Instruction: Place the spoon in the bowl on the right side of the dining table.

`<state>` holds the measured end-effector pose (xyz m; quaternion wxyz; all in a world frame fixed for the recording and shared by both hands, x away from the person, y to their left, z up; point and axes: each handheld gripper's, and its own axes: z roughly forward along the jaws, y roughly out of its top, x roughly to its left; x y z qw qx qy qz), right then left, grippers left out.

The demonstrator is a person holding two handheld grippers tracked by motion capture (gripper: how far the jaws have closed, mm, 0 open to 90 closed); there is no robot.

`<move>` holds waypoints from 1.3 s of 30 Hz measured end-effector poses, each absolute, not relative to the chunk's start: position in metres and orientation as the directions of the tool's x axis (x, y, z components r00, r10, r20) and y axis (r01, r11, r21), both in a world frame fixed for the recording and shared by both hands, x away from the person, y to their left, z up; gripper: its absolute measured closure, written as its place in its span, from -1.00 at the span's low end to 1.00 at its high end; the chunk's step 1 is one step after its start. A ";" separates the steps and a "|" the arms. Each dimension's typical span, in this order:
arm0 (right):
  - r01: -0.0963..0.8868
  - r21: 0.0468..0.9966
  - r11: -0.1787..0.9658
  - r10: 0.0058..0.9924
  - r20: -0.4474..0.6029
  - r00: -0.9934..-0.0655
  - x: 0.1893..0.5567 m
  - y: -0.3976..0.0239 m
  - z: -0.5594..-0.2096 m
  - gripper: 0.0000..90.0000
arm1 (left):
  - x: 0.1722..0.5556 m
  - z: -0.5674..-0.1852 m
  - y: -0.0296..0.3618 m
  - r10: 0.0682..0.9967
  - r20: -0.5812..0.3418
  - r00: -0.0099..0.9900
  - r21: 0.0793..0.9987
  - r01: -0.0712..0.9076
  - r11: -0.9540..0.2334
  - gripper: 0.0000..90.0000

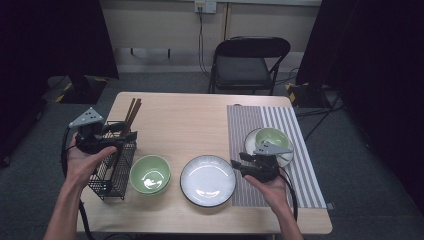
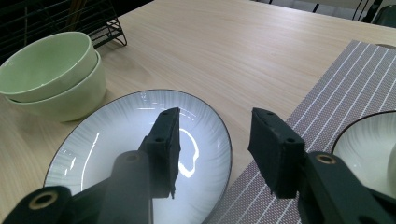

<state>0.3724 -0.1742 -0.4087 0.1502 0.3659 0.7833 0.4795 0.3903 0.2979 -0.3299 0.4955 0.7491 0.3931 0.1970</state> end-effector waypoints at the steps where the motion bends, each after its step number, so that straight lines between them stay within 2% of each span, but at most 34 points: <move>1: 0.431 0.860 0.273 0.718 0.116 -0.687 0.372 -0.174 -0.409 0.18 | 0.393 -0.329 0.297 0.779 -0.088 0.621 0.898 0.387 -0.207 -0.19; 9: 0.435 0.856 0.280 0.712 0.119 -0.692 0.373 -0.172 -0.411 0.18 | 0.415 -0.325 0.292 0.778 -0.071 0.624 0.893 0.388 -0.230 -0.15; 14: 0.438 0.853 0.285 0.713 0.117 -0.691 0.373 -0.170 -0.413 0.16 | 0.429 -0.326 0.292 0.776 -0.048 0.629 0.893 0.375 -0.248 0.21; 17: 0.438 0.851 0.288 0.711 0.117 -0.694 0.373 -0.169 -0.413 0.16 | 0.436 -0.330 0.295 0.779 -0.063 0.624 0.888 0.391 -0.241 0.27; 21: 0.438 0.852 0.288 0.708 0.119 -0.697 0.373 -0.169 -0.413 0.16 | 0.444 -0.334 0.299 0.783 -0.091 0.616 0.891 0.401 -0.212 0.28; 25: 0.444 0.850 0.284 0.709 0.125 -0.694 0.374 -0.170 -0.415 0.16 | 0.451 -0.335 0.299 0.782 -0.088 0.618 0.888 0.404 -0.220 0.27; 30: 0.448 0.849 0.279 0.711 0.131 -0.691 0.374 -0.171 -0.416 0.16 | 0.456 -0.336 0.296 0.779 -0.078 0.622 0.880 0.411 -0.240 0.37; 39: 0.447 0.851 0.275 0.712 0.133 -0.690 0.373 -0.173 -0.415 0.16 | 0.462 -0.339 0.296 0.789 -0.084 0.608 0.879 0.418 -0.229 0.35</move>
